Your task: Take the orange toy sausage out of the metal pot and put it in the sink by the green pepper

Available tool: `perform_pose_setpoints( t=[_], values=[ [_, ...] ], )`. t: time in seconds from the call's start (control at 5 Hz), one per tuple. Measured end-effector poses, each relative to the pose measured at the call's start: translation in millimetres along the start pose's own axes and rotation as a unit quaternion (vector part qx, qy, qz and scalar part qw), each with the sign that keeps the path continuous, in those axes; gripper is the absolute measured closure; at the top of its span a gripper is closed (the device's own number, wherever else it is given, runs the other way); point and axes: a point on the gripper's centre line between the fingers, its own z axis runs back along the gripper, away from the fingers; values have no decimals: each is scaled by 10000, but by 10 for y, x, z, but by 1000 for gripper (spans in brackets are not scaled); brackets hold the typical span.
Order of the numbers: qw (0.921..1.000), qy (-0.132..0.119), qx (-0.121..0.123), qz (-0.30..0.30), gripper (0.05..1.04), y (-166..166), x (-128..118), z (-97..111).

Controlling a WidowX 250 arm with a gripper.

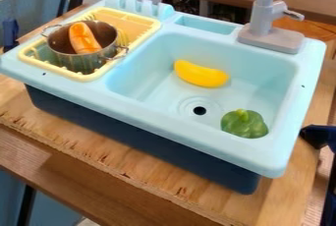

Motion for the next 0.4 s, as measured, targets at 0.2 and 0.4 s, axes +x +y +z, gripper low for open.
perform_pose_setpoints(
  t=[0.2, 0.4],
  values=[
    [9986, -270, 48, 448, 84, 285, 34, 33],
    [9952, -411, 427, 780, 84, 600, 121, 85]
  ],
)
